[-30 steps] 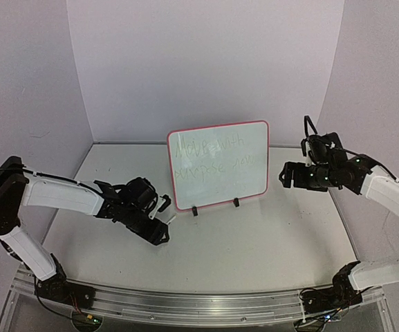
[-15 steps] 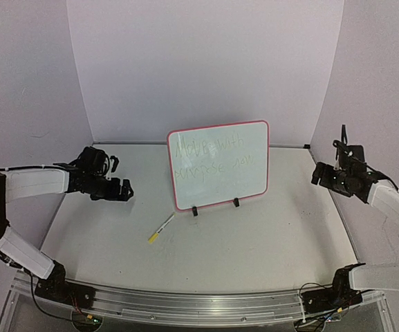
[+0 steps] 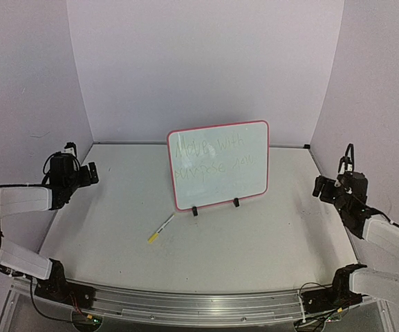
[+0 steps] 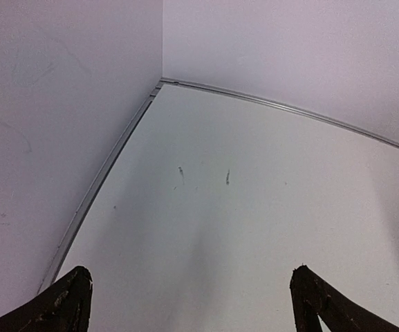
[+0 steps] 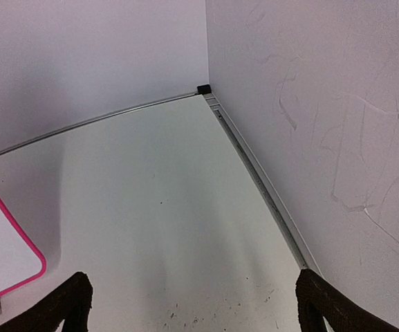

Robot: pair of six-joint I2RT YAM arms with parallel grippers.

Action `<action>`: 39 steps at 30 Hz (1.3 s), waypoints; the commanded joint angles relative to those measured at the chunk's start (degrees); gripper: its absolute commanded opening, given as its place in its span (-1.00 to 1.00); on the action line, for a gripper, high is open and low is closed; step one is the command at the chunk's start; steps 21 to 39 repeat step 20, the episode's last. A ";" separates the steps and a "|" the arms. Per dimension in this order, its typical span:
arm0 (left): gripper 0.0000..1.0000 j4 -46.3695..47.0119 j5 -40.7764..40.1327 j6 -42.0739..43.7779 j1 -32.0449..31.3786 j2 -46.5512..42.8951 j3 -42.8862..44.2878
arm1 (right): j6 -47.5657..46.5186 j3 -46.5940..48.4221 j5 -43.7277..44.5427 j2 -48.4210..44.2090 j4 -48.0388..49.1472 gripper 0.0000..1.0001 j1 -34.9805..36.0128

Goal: Write a sentence on the whiteboard
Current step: Reset both arms

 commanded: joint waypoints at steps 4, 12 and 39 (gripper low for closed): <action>0.99 15.29 -7.39 4.96 -0.07 4.79 -5.00 | -3.47 -10.61 3.98 2.13 24.27 0.97 -0.14; 0.99 18.35 -7.80 5.97 -0.08 5.99 -5.40 | -5.18 -12.21 3.72 4.69 28.44 0.97 -0.17; 0.99 20.22 -6.78 6.34 -0.09 4.96 -7.02 | -4.67 -13.14 2.97 1.80 28.13 0.97 -0.13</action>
